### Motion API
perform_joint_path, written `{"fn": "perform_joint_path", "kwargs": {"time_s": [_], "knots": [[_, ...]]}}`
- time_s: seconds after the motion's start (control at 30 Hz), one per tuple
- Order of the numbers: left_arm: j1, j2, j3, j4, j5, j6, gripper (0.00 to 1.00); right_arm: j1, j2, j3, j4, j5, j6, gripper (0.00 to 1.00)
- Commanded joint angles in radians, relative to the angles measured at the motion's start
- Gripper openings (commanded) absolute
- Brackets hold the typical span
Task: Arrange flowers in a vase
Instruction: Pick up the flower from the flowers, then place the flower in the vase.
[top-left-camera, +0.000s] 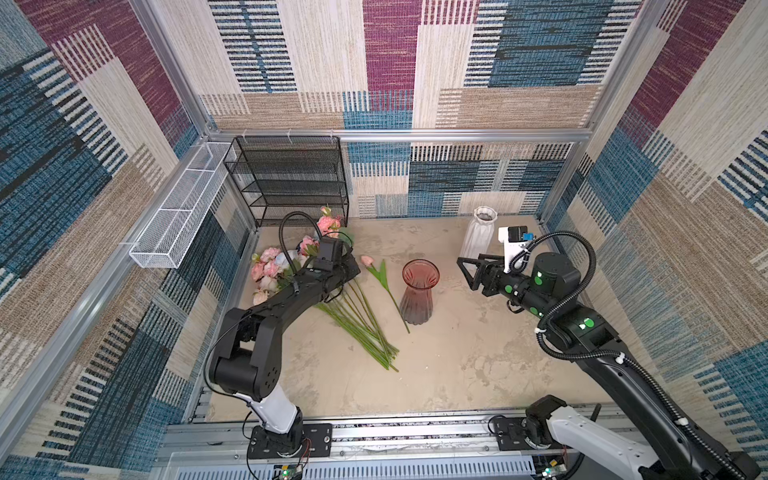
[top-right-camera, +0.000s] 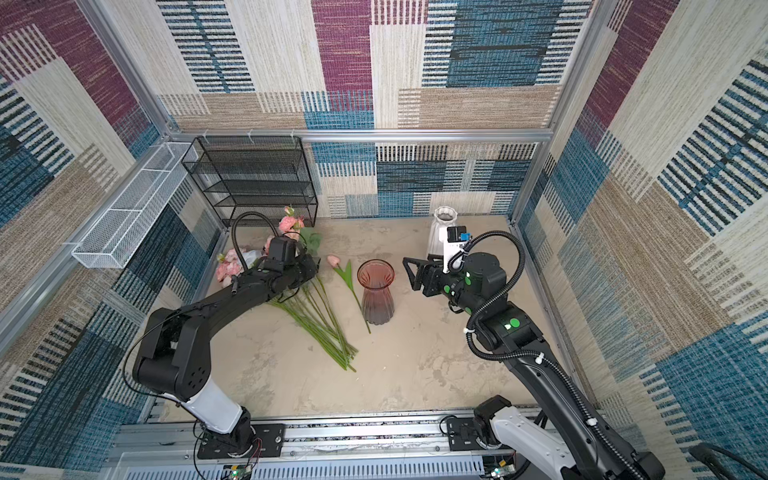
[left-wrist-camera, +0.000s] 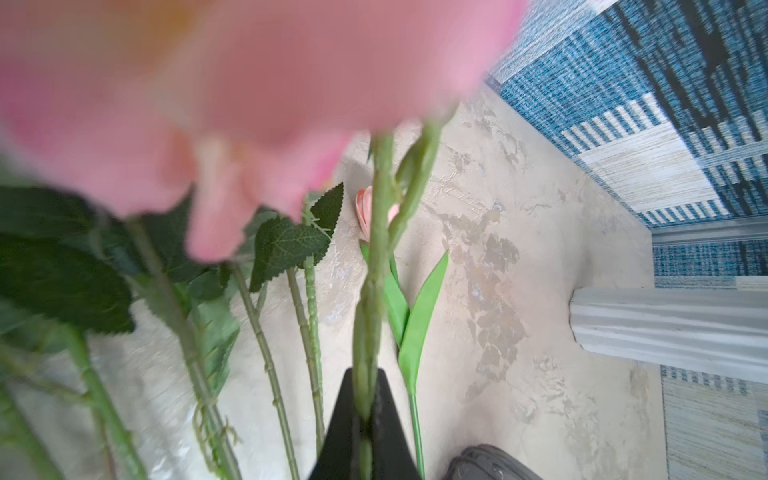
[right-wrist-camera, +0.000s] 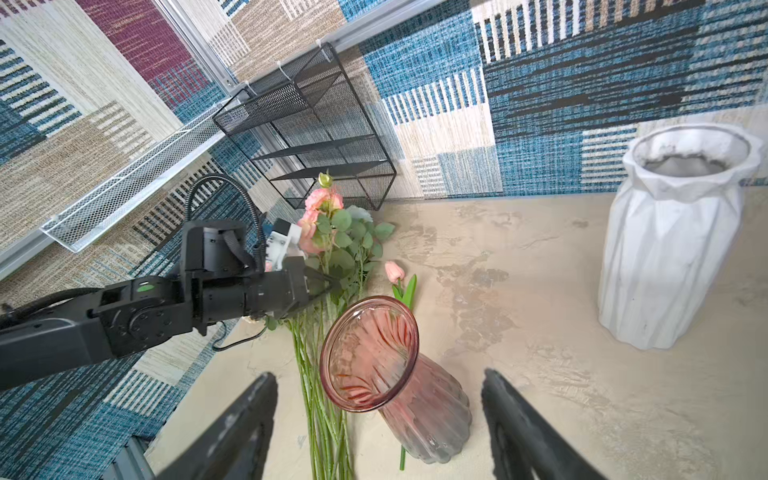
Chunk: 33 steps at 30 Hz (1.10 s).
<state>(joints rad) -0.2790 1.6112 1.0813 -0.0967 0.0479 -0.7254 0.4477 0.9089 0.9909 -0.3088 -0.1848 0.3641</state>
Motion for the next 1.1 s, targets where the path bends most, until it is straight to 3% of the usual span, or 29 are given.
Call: {"fn": "perform_joint_path", "kwargs": {"time_s": [0.0,0.23,0.4,0.53,0.67,0.83,0.97,1.07], "knots": [[0.002,-0.118,-0.033,0.021,-0.002,0.050,0.00,0.000,-0.006,0.009,0.062,-0.066,-0.022,0.81],[0.001,-0.436,-0.017,0.014,0.158,0.140,0.00,0.000,0.011,0.053,0.157,-0.309,-0.083,0.82],[0.001,-0.555,0.029,0.089,0.387,0.174,0.00,0.029,0.126,0.169,0.153,-0.509,-0.116,0.82],[0.001,-0.582,0.043,0.227,0.639,0.155,0.00,0.157,0.233,0.276,0.112,-0.505,-0.177,0.82],[-0.002,-0.573,0.031,0.357,0.808,0.109,0.00,0.255,0.323,0.345,0.107,-0.524,-0.199,0.82],[-0.011,-0.557,0.000,0.557,0.938,-0.008,0.00,0.335,0.409,0.402,0.105,-0.535,-0.218,0.81],[-0.035,-0.533,0.012,0.600,0.998,-0.036,0.00,0.366,0.455,0.426,0.119,-0.541,-0.217,0.79],[-0.051,-0.530,0.014,0.605,1.006,-0.037,0.00,0.376,0.481,0.442,0.125,-0.544,-0.215,0.70]]}}
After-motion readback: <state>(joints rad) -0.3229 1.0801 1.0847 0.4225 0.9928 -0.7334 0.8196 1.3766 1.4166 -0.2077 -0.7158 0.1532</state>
